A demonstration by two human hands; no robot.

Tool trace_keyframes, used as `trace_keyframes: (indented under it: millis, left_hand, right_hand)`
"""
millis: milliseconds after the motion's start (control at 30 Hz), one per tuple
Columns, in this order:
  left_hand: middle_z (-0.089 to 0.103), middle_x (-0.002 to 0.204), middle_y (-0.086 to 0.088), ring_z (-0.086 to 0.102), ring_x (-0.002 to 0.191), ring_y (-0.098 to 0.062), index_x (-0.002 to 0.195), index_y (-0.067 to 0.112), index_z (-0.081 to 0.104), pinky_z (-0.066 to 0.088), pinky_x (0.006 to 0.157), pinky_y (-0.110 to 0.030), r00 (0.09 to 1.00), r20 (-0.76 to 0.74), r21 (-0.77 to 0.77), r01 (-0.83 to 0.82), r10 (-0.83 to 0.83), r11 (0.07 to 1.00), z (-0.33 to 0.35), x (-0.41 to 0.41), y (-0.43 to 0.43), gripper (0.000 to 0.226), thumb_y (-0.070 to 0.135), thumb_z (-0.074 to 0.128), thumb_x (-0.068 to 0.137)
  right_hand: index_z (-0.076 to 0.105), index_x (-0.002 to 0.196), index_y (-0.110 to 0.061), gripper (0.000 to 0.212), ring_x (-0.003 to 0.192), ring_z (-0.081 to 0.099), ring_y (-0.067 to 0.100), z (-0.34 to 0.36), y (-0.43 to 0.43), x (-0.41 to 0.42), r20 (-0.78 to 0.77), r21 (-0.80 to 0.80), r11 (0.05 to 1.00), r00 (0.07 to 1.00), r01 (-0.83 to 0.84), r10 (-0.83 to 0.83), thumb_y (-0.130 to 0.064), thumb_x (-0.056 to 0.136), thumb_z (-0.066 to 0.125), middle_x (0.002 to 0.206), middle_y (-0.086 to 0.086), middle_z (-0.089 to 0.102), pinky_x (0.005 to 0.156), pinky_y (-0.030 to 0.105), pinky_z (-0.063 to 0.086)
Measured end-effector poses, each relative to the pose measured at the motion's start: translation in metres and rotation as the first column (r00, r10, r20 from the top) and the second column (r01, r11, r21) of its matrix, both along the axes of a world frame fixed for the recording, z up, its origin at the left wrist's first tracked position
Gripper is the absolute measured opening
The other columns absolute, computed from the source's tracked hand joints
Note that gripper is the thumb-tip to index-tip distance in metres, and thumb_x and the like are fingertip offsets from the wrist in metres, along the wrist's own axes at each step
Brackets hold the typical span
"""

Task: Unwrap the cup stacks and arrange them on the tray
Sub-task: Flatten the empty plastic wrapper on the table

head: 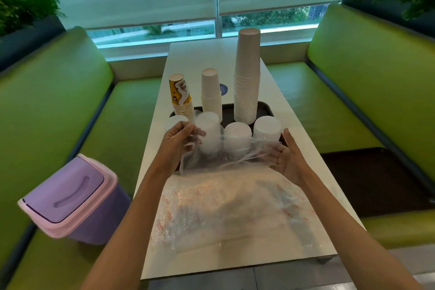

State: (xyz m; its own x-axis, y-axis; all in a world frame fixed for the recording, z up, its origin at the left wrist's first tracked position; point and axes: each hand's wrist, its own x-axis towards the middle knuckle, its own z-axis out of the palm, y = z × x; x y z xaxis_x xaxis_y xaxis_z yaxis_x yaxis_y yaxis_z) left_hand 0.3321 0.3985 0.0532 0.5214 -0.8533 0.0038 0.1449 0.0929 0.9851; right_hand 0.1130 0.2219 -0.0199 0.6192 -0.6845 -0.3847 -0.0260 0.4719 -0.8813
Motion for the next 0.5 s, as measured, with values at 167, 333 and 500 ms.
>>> trace_keyframes:
  millis: [167, 333, 500]
  left_hand:
    - [0.069, 0.076, -0.005, 0.057, 0.064, -0.015, 0.086, 0.009, 0.055, 0.046, 0.051, -0.018, 0.986, -0.142, 0.016, -0.088, 0.089, 0.996, -0.014, 0.002, 0.002, 0.019, 0.012, 0.042, 0.100]
    - [0.061, 0.079, -0.008, 0.056, 0.061, -0.014, 0.084, 0.011, 0.055, 0.049, 0.048, -0.019, 0.954, -0.161, 0.078, -0.243, 0.253, 0.967, -0.030, -0.001, 0.000, 0.018, 0.010, 0.045, 0.099]
    - [0.060, 0.058, 0.005, 0.053, 0.056, -0.013, 0.086, 0.013, 0.056, 0.046, 0.045, -0.018, 0.923, -0.092, 0.216, -0.347, 0.373, 0.913, -0.050, -0.011, 0.002, 0.018, 0.020, 0.046, 0.099]
  right_hand:
    - [0.060, 0.120, -0.003, 0.058, 0.077, 0.071, 0.013, 0.001, -0.001, 0.012, 0.101, 0.017, 0.999, 0.994, 0.034, -0.036, -0.046, 0.081, 0.059, 0.093, 0.006, 0.074, 0.066, 0.024, 0.056]
    - [0.067, 0.092, -0.008, 0.015, 0.063, 0.068, 0.009, -0.004, -0.001, 0.013, 0.050, -0.047, 0.993, 0.993, 0.109, -0.106, -0.021, 0.093, 0.059, 0.066, -0.004, 0.071, 0.058, 0.020, 0.055]
    - [0.065, 0.079, -0.011, 0.013, 0.051, 0.062, 0.002, -0.006, -0.002, 0.012, -0.001, -0.082, 0.982, 0.985, 0.170, -0.171, -0.013, 0.091, 0.062, 0.056, -0.008, 0.067, 0.052, 0.016, 0.053]
